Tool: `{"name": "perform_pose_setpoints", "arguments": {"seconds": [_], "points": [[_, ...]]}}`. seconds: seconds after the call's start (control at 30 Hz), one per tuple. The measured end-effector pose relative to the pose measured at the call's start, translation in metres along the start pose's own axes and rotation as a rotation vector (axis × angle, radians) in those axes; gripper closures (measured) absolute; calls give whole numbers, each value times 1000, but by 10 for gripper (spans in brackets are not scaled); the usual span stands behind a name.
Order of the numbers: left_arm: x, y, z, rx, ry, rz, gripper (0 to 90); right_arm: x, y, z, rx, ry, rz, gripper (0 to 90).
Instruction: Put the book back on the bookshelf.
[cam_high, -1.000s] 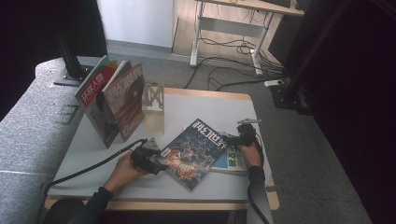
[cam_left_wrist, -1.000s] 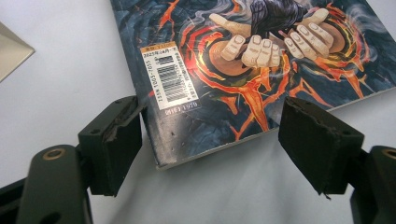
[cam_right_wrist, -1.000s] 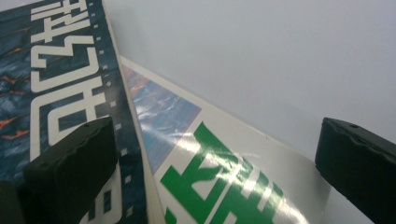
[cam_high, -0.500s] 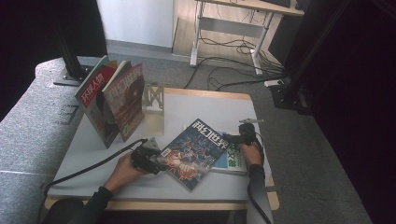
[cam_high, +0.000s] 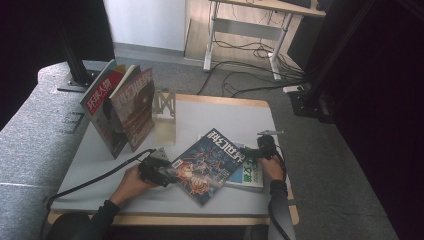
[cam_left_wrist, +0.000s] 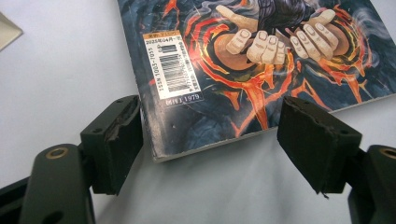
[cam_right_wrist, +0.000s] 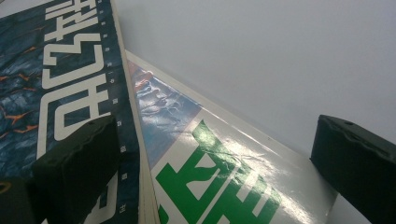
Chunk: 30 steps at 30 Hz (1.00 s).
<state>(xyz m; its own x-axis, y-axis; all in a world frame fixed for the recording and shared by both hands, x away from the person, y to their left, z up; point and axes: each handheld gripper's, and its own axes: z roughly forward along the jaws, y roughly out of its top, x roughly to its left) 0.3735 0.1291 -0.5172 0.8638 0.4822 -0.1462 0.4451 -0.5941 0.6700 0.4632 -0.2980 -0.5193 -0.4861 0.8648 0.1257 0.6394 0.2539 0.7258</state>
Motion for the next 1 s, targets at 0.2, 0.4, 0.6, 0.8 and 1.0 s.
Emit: {"name": "perform_pose_setpoints", "arguments": {"seconds": [0.2,0.4,0.6,0.8,1.0], "points": [[-3,-3,-2,9,-13,9,232,6,-12,-10,-8,-3,2,15],[-7,-6,-5,26,-20,21,240,16,-25,-22,-23,-14,13,16],[-13,-13,-9,28,-26,20,251,28,-39,-35,-26,-33,26,16],[-19,-16,-11,30,-18,29,253,37,-45,-41,-35,-65,21,30],[-18,-19,-15,37,-10,48,294,47,-48,-55,-39,-84,-49,76]]}}
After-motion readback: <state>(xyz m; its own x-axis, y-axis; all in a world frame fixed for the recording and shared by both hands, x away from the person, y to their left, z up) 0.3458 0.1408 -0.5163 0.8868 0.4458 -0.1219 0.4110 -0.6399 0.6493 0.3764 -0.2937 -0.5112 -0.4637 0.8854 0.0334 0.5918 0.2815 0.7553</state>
